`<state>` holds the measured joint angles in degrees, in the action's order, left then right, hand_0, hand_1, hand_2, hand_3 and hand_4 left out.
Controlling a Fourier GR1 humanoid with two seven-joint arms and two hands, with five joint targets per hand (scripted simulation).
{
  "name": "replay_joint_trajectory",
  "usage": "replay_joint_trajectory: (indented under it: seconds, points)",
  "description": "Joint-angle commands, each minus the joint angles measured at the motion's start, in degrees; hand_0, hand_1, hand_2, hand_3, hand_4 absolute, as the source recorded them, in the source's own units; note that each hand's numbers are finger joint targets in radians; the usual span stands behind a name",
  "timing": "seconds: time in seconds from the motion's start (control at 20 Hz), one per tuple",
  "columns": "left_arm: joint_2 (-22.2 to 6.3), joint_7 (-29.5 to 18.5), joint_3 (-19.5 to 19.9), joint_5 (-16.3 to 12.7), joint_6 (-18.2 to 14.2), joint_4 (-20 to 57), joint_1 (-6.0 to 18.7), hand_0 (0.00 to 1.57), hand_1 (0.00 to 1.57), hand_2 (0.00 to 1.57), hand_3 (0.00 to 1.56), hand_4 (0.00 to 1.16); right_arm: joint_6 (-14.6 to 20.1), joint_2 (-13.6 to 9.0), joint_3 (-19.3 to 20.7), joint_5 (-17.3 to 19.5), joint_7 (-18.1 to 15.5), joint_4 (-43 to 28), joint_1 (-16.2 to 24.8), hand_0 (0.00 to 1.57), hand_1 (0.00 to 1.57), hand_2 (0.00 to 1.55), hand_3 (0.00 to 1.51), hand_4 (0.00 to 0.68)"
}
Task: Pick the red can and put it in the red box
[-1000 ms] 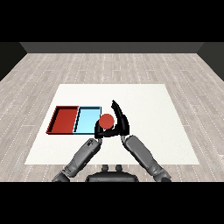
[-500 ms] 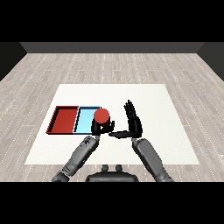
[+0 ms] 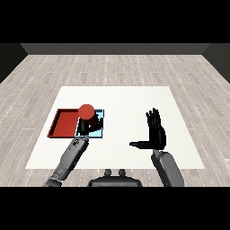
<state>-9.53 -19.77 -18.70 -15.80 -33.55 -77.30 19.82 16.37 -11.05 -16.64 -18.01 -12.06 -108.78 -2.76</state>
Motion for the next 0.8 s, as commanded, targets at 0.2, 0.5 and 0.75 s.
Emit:
replay_joint_trajectory:
  seconds: [0.2,0.5,0.75]
  points:
    - [-11.89,7.07,8.25,1.77,1.37,1.21,2.03,1.57,1.57,1.57,1.49,1.11,-4.22,-2.57,6.47,-3.35,-4.7,1.73,10.35,0.0,0.0,0.0,0.0,0.0]
    - [-20.82,12.77,10.94,4.5,6.36,17.64,5.89,1.57,1.57,1.55,1.49,1.11,-4.73,-0.76,6.71,-2.85,-5.39,6.76,5.52,0.0,0.0,0.0,0.0,0.0]
    - [-23.85,13.2,11.25,6.95,9.75,33.6,6.35,1.57,1.57,1.55,1.47,1.05,-6.88,-3.47,10.17,-4.77,-4.31,7.99,5.13,0.0,0.0,0.0,0.0,0.0]
